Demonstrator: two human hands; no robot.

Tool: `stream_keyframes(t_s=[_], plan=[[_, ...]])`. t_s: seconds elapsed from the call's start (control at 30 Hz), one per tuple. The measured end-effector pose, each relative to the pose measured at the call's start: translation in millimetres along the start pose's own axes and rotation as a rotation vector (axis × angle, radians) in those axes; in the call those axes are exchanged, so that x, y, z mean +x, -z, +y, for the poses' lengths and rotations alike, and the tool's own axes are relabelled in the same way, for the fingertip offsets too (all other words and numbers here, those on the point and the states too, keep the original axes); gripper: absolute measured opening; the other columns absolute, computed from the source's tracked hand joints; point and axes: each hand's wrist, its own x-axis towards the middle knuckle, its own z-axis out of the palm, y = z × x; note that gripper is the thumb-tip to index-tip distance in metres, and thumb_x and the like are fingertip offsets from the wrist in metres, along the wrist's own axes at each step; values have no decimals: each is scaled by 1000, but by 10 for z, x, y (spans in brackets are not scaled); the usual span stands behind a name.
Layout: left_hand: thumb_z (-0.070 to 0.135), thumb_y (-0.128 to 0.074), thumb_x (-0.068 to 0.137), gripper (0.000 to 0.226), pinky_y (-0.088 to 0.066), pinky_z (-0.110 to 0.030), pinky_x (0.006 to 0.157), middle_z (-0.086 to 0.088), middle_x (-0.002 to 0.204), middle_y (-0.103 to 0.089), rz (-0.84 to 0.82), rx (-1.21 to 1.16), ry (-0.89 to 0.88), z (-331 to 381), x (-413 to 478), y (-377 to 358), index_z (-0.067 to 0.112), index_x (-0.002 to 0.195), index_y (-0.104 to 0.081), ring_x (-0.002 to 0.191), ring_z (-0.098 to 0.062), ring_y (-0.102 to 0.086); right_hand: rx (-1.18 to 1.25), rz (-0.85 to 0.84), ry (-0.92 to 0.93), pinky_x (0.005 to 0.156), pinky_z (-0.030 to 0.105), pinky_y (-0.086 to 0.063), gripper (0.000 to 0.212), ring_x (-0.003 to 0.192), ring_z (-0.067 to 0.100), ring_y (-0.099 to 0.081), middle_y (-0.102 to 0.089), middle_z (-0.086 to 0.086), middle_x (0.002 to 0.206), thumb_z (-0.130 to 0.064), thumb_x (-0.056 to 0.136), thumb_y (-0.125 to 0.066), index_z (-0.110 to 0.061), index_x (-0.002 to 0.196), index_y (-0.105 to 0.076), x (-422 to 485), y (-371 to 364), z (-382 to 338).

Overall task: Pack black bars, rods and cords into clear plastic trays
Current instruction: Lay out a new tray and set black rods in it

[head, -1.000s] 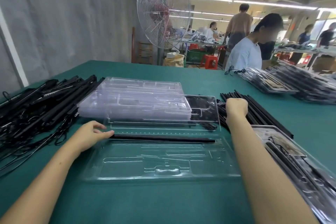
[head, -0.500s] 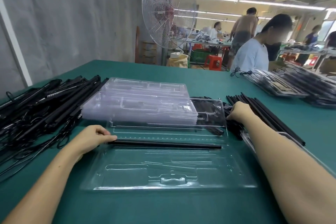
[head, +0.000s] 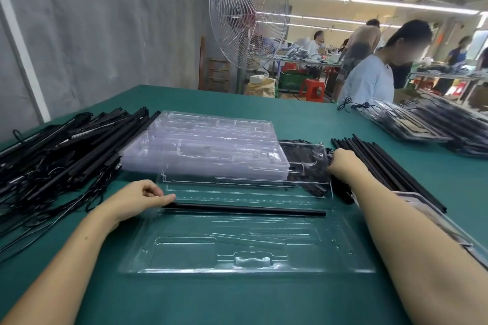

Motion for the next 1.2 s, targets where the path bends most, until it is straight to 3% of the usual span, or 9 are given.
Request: stream_keyframes(t_s=[0.17,0.33,0.57,0.67,0.8,0.97,1.03,1.1,1.2], plan=[[57,-80,40,56,-39,-24,60,6,64,-64,-4,-7,-15,-13,10,13,15,75,-68,65,-10,-56,12,-116,36,68,34,-49,19,71,24,-56,-57,12,76,-13,79,-72,-4,76,-56,-32,9,43],[50,-84,44,51,-39,-20,58,6,65,-63,-4,14,-14,-26,12,-3,15,78,-67,58,-4,-56,41,-85,65,80,39,-52,19,88,29,-61,-65,13,91,-14,75,-76,-7,79,-59,-71,-17,104],[44,-87,43,57,-41,-23,63,4,66,-63,-60,20,-3,-10,-13,17,13,84,-64,61,-7,-57,-43,-18,45,78,37,-50,12,91,32,-59,-59,13,96,-5,85,-51,-4,95,-57,-128,-51,67],[47,-84,38,62,-40,-25,65,1,72,-62,-82,12,-5,20,-31,29,12,86,-64,66,-11,-56,-64,-10,23,70,34,-46,9,86,32,-58,-56,13,91,-2,86,-45,-3,91,-53,-132,-68,45],[48,-83,57,48,-38,-23,64,1,77,-63,-82,33,-5,23,-37,38,14,86,-64,69,-10,-55,-9,23,-3,64,30,-40,7,76,30,-54,-53,15,79,1,84,-47,-2,78,-49,-114,-34,40],[38,-86,56,44,-36,-23,61,1,72,-60,-57,23,-4,48,-36,5,11,83,-64,66,-11,-52,203,172,-111,60,32,-39,18,71,30,-51,-53,21,83,2,85,-47,-1,67,-44,-112,154,-3],[41,-85,55,46,-36,-23,60,1,73,-60,-52,42,3,56,-39,14,11,83,-64,66,-11,-52,346,280,-200,69,35,-40,12,87,35,-55,-55,25,106,-6,90,-48,4,91,-54,-148,249,-68],[45,-84,52,50,-36,-23,60,1,73,-60,-57,49,6,61,-45,20,12,84,-64,66,-11,-52,511,383,-240,72,34,-37,26,91,31,-51,-51,22,118,-12,92,-48,4,112,-49,-222,324,-156],[48,-82,57,47,-39,-24,66,0,76,-63,-81,58,-2,47,-52,34,13,85,-66,70,-12,-55,739,417,-139,69,32,-36,25,85,24,-48,-57,15,108,-13,88,-53,1,108,-51,-399,408,-335]])
